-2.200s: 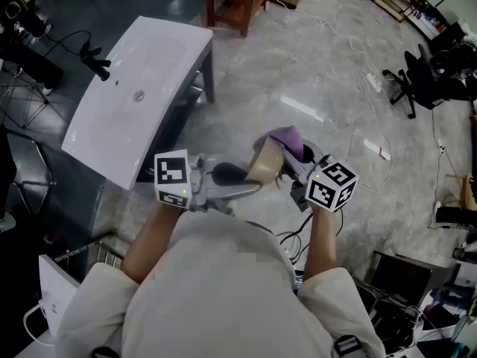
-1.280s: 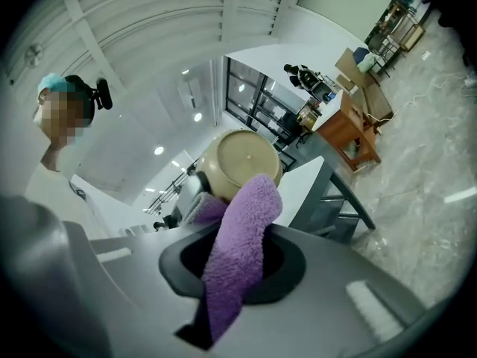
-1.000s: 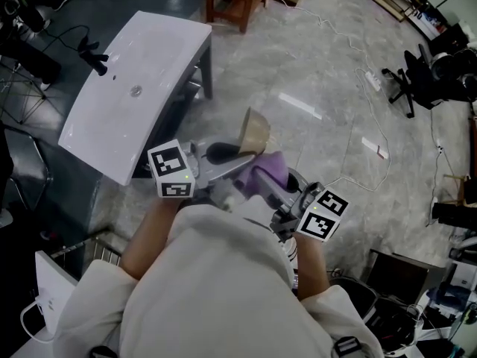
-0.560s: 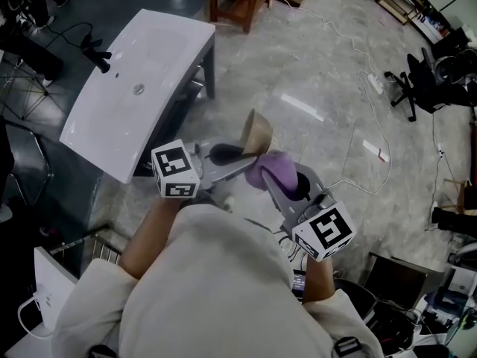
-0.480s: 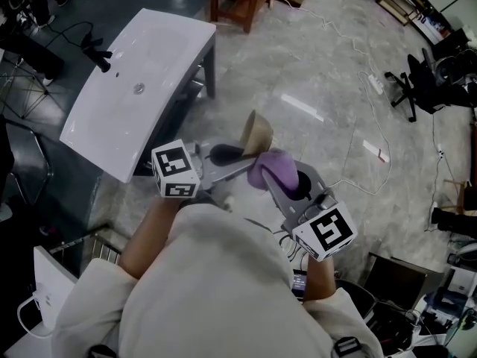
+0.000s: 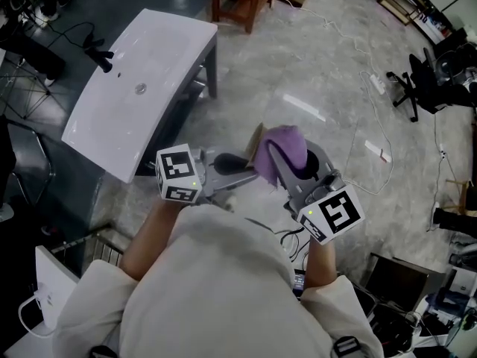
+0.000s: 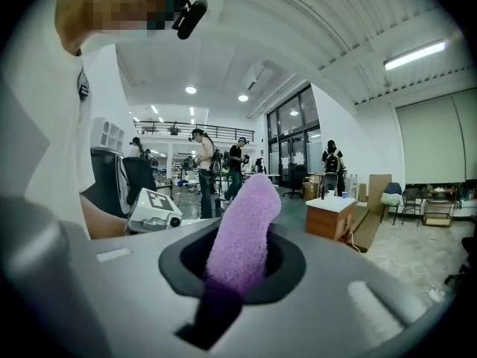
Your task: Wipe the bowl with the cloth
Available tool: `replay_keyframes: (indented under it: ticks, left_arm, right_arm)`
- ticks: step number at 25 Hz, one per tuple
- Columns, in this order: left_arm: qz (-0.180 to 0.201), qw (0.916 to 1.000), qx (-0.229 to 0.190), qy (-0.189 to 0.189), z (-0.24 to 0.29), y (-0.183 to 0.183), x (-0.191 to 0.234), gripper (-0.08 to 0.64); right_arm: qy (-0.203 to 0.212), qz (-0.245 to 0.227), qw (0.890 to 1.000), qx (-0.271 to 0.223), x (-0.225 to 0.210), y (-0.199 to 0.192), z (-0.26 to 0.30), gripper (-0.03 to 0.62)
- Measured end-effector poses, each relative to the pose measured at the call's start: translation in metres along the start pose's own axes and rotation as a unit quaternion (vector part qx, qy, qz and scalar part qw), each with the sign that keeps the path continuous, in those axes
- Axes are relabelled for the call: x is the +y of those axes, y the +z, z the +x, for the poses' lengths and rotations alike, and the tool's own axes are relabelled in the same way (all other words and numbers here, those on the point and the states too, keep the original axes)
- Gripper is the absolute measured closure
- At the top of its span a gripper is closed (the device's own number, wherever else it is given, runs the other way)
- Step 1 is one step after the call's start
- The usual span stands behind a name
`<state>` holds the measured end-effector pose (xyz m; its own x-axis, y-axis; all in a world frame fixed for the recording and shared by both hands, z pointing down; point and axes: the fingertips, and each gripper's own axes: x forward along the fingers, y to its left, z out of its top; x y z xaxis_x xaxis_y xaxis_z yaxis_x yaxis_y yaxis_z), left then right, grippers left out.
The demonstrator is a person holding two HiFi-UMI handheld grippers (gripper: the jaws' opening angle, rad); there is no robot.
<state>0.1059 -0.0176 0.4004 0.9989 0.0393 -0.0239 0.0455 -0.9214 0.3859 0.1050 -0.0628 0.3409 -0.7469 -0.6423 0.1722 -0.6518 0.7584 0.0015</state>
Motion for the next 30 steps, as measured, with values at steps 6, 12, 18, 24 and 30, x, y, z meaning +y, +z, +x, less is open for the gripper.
replay_keyframes:
  ticks: [6, 12, 18, 24, 30]
  left_arm:
    - [-0.019, 0.9993, -0.012, -0.030, 0.004, -0.006, -0.013, 0.551]
    - [-0.019, 0.9973, -0.021, -0.067, 0.010, -0.005, -0.031, 0.544]
    - [-0.021, 0.9963, -0.021, -0.080, 0.011, -0.005, -0.036, 0.545]
    - [-0.022, 0.9931, -0.048, -0.105, 0.005, 0.005, -0.045, 0.546]
    - [-0.028, 0.9857, -0.111, -0.123, -0.005, 0.027, -0.049, 0.548]
  right_arm:
    - [-0.038, 0.042, 0.998, -0.011, -0.028, -0.008, 0.003, 0.545]
    - [-0.060, 0.132, 0.989, -0.005, -0.056, -0.034, -0.001, 0.545]
    - [-0.045, 0.245, 0.968, -0.030, -0.071, -0.059, -0.003, 0.545]
    - [-0.027, 0.335, 0.941, -0.043, -0.073, -0.084, 0.000, 0.545]
    - [0.011, 0.399, 0.916, -0.041, -0.056, -0.103, 0.009, 0.545]
